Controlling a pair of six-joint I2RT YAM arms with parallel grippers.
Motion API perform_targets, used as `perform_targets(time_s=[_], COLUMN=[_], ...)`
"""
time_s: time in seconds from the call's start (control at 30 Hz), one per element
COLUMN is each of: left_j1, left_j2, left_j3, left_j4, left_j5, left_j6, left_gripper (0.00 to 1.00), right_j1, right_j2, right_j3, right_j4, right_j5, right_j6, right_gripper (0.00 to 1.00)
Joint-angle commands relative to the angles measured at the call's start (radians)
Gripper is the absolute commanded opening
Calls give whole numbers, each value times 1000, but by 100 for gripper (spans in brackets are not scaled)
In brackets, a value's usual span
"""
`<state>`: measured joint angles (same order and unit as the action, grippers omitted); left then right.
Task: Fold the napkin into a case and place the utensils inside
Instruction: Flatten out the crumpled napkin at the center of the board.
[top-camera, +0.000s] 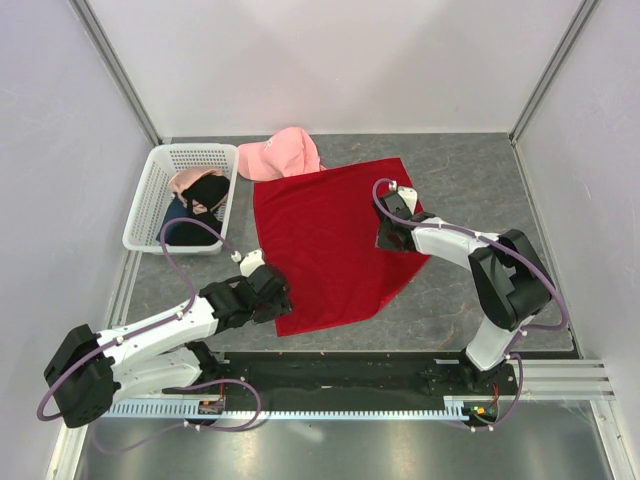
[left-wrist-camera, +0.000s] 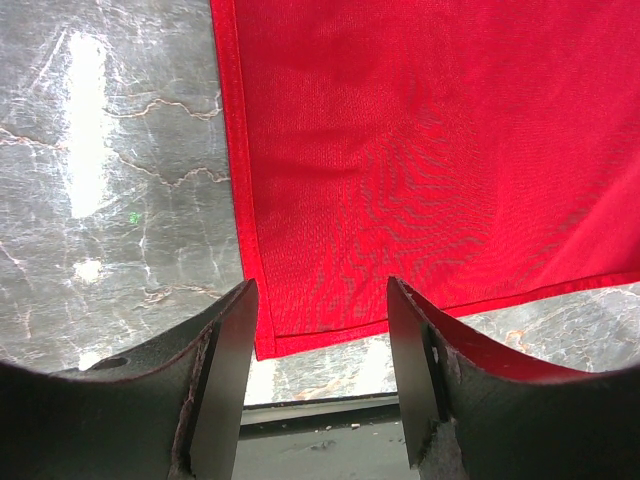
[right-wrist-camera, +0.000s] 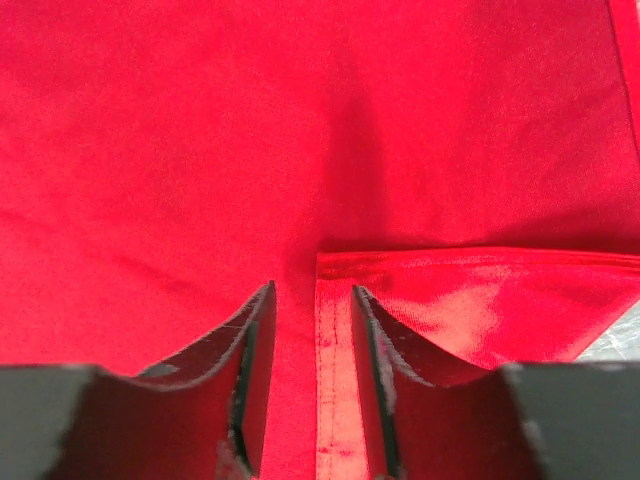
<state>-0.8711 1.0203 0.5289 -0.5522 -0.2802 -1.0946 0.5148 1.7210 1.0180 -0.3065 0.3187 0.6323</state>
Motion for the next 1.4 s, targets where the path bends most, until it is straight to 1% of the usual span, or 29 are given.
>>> perform_targets(time_s=[0.0,0.27,0.6,0.73,0.77,0.93,1.1,1.13,1.17,1.2,1.37], left_j1=[-3,-3,-2,-2,-2,0,-2,-2,-2,-2,-2], left_j2=[-14,-35,-57,-48,-40,-8,18,21,21,21,35], left_j3=[3,-3,2,2,3,22,26,28,28,28,40], left_j4=[-2,-2,-8,-8,-9,-29,-38,-38,-37,-38,-49], left_j5=[-28,-22,-7,-1,4,19,44,45,47,49,61], left_j6=[-30,-27,-24,-21,-18,13,27,27,25,25,36], left_gripper=[61,61,62,63,64,65,65,65,65,65,66], right_j1=[13,13,13,13,13,13,13,13,13,13,13], right_j2=[26,41,75,83,75,20,-73,-90,-96,-98,-149], right_j3=[70,71,50,47,45,42,28,24,22,21,-2], right_j4=[-22,-31,-5,-2,-2,-22,-52,-54,-52,-55,-68], right_j5=[85,117,103,105,108,126,146,146,142,135,125], right_j6=[-13,-14,-9,-11,-11,-17,-23,-23,-25,-25,-16], right_gripper=[41,38,36,28,26,23,24,21,9,0,0])
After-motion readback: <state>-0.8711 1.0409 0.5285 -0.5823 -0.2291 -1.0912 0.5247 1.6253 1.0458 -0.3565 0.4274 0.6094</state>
